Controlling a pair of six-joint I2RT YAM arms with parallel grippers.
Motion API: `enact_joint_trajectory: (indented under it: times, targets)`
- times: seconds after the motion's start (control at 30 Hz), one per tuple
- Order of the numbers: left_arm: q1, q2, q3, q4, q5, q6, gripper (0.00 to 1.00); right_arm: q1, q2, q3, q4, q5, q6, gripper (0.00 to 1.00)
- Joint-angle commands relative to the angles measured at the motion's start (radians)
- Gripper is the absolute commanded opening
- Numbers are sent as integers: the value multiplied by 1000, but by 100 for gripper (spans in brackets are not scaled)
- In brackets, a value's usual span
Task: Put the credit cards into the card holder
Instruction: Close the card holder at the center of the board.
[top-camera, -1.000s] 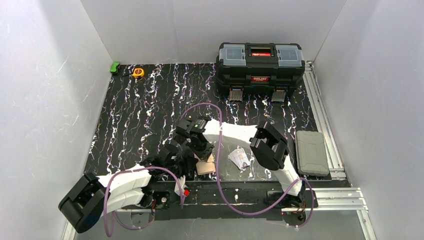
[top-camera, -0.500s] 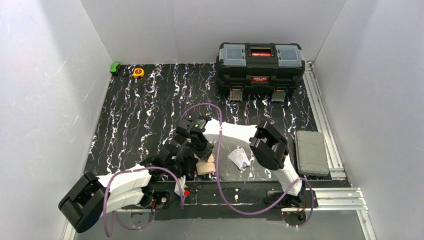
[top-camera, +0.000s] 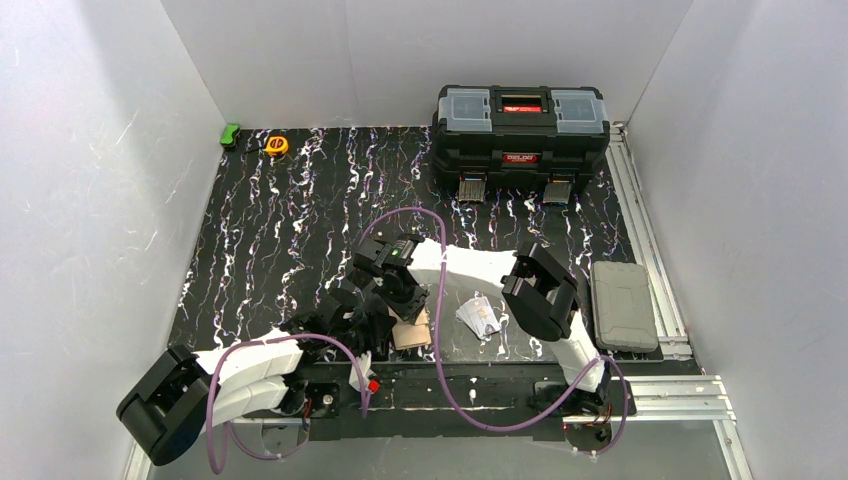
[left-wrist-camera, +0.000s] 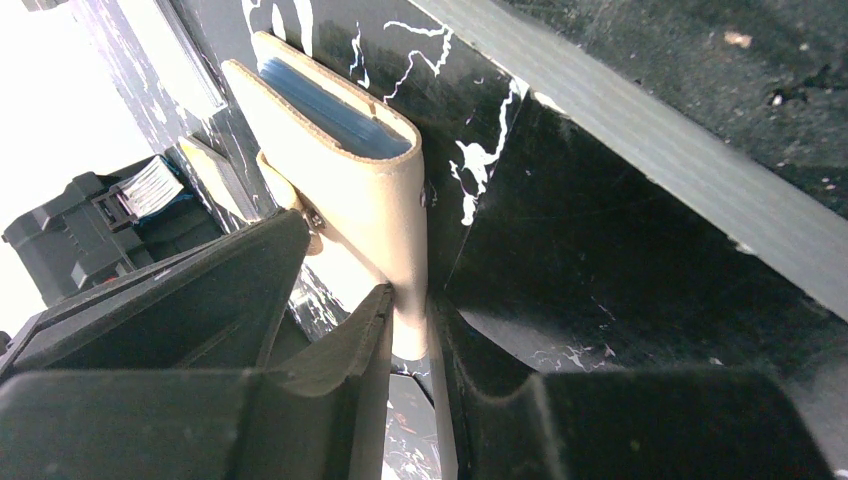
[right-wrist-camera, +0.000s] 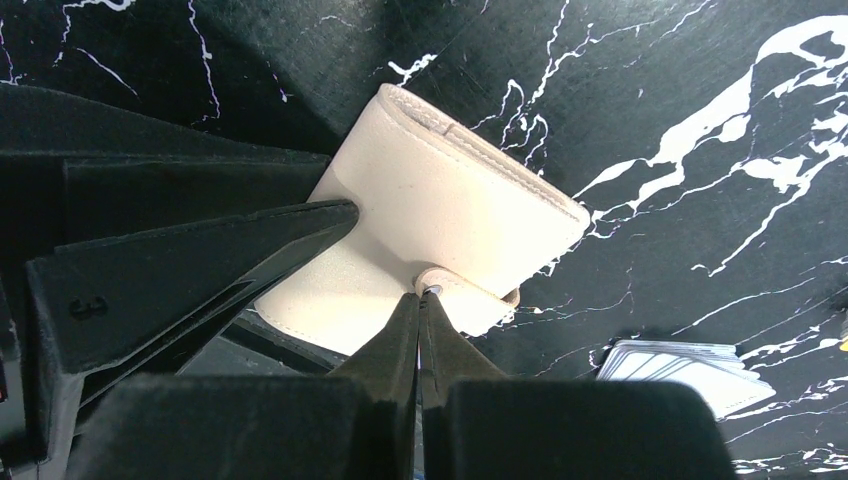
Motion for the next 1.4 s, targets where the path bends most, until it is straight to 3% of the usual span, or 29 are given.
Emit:
enact_joint_trajectory:
  times: [0.0, 0.6, 0.8, 0.97, 1.07, 1.37]
  targets:
    - [-7, 41, -42, -198, -40, 209, 19, 11, -10, -2, 19, -42, -15, 1]
    - [-12, 31, -43, -186, -50, 184, 19, 1, 94, 51, 14, -141, -63, 1]
    - [-12, 3, -45, -184, -56, 159, 24, -13, 131, 35, 31, -165, -65, 1]
    - [-12, -40, -42, -198, -63, 140, 33, -15, 179, 71, 13, -172, -82, 1]
    - [-12, -80, -42, -227, -71, 128, 49, -16, 210, 113, -12, -179, -91, 1]
    - [-12, -282, -39, -382, -89, 79, 56, -15, 261, 127, -33, -177, -95, 1]
